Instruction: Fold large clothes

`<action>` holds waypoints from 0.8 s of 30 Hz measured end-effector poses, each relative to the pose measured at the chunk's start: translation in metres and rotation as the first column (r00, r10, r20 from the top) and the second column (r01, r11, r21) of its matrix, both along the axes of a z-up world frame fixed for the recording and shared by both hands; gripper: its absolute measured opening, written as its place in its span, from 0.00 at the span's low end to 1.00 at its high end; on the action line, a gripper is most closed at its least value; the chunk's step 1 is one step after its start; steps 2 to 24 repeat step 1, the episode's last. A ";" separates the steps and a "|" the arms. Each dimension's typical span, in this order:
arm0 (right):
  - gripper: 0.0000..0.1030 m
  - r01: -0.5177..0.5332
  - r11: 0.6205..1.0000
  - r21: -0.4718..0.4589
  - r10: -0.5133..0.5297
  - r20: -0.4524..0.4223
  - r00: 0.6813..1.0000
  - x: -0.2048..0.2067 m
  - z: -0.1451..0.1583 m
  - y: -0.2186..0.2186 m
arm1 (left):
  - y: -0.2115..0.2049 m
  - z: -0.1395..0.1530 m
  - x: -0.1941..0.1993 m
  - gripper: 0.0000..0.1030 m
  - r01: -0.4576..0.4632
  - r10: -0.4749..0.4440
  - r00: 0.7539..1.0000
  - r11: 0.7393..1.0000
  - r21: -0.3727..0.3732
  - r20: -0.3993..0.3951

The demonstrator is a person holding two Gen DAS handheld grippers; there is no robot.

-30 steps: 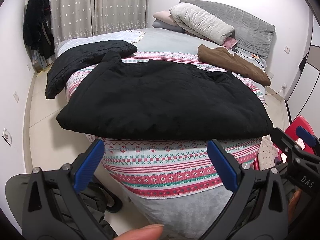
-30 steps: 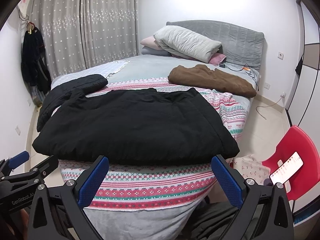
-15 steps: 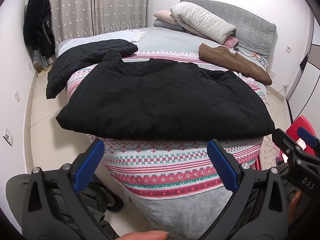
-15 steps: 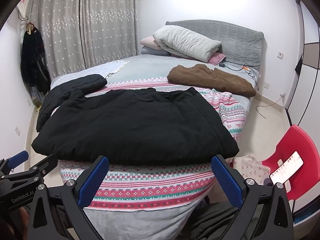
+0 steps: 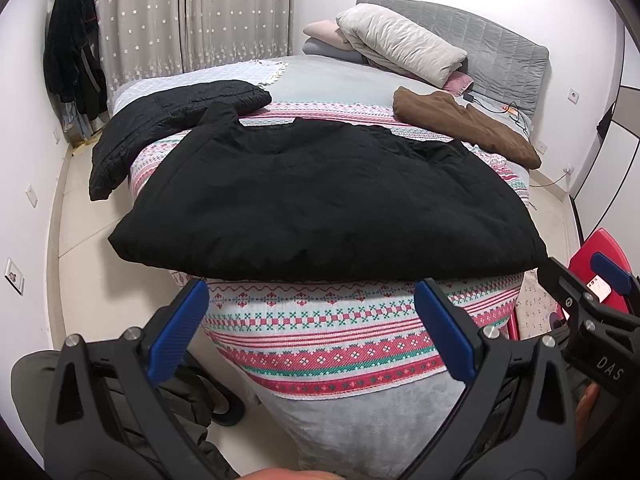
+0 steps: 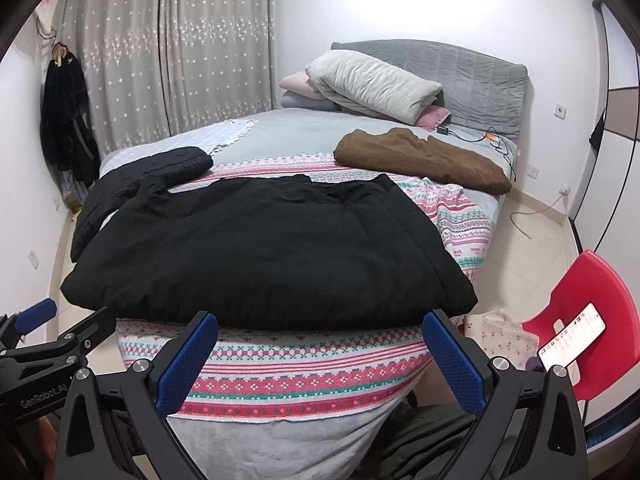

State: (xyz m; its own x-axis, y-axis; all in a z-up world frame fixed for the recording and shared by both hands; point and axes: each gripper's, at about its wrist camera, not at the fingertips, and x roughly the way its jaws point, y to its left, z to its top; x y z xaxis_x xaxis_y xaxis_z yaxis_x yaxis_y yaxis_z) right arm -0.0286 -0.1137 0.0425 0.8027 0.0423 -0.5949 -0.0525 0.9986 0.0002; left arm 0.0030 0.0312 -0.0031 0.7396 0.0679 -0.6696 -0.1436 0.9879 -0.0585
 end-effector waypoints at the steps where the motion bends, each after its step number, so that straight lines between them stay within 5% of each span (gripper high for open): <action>1: 1.00 0.000 1.000 0.000 0.000 -0.001 1.000 0.000 0.000 0.000 | 0.000 0.000 0.000 0.99 0.000 0.000 1.000 1.000 0.000 -0.002; 24: 1.00 0.000 1.000 0.000 0.000 -0.001 1.000 0.000 0.000 0.000 | 0.000 0.000 0.000 0.99 0.000 0.000 1.000 1.000 0.000 -0.002</action>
